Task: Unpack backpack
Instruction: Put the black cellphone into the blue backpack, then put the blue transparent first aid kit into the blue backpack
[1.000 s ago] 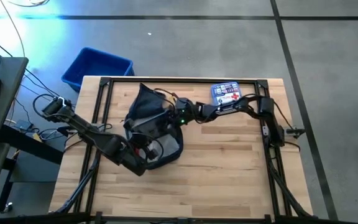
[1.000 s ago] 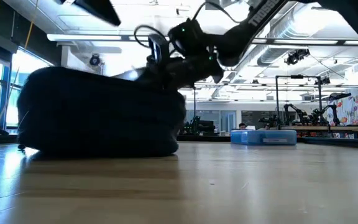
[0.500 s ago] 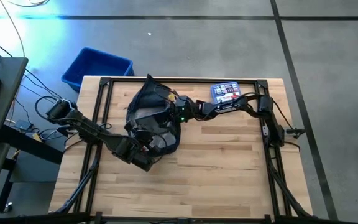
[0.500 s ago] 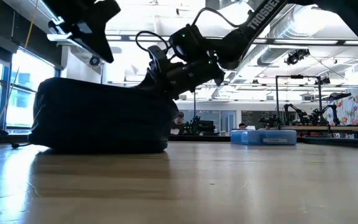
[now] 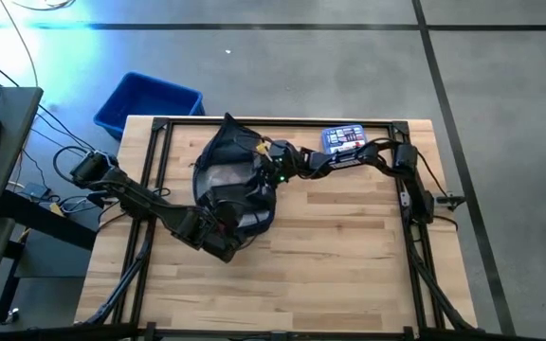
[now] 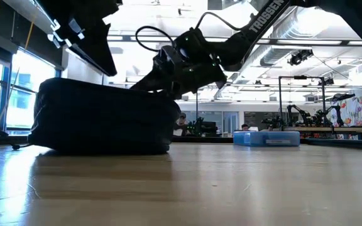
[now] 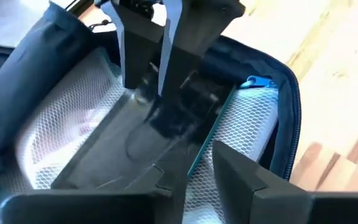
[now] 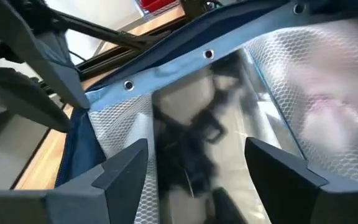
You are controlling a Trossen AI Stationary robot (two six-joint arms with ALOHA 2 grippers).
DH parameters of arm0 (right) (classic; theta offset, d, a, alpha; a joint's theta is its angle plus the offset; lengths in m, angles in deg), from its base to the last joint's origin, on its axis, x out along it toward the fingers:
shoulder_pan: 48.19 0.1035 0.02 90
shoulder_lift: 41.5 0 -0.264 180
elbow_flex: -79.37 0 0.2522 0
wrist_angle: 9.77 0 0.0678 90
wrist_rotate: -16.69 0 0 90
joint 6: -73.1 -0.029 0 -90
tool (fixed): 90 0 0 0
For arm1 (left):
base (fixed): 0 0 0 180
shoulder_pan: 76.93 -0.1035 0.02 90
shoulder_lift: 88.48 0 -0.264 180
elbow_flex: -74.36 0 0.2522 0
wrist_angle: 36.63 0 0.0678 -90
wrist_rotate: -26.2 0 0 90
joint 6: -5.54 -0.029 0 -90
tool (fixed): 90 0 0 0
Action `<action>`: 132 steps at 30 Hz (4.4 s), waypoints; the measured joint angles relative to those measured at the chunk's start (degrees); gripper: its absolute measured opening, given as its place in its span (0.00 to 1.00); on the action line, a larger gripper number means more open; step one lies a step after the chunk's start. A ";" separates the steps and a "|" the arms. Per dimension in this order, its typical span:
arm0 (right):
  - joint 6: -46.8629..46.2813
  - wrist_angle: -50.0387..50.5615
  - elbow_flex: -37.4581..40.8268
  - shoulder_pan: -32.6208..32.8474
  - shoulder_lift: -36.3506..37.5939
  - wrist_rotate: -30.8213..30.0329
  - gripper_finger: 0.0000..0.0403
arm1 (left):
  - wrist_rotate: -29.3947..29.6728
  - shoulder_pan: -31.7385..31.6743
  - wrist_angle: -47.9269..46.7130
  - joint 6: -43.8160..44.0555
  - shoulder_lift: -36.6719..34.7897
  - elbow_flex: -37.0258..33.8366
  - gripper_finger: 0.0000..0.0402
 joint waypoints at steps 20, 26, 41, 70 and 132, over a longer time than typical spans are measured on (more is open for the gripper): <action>24.30 14.89 -3.01 3.63 0.09 -28.53 0.35 | 1.14 -1.98 2.22 -0.92 0.24 -1.31 0.09; 27.58 20.02 -4.37 4.88 0.55 -21.51 0.31 | 1.19 -2.60 2.60 -2.45 0.24 -1.31 0.09; 25.56 45.22 4.59 -9.59 28.67 -32.28 0.29 | 13.37 4.25 4.69 0.10 0.22 -1.31 0.09; 13.49 36.55 34.33 -15.66 45.27 -15.37 0.29 | -18.99 -18.47 55.17 -44.84 13.75 -1.31 0.00; -26.12 -16.61 45.08 -14.25 41.92 12.95 0.35 | -2.07 -15.76 29.23 -45.24 -7.97 -1.13 0.00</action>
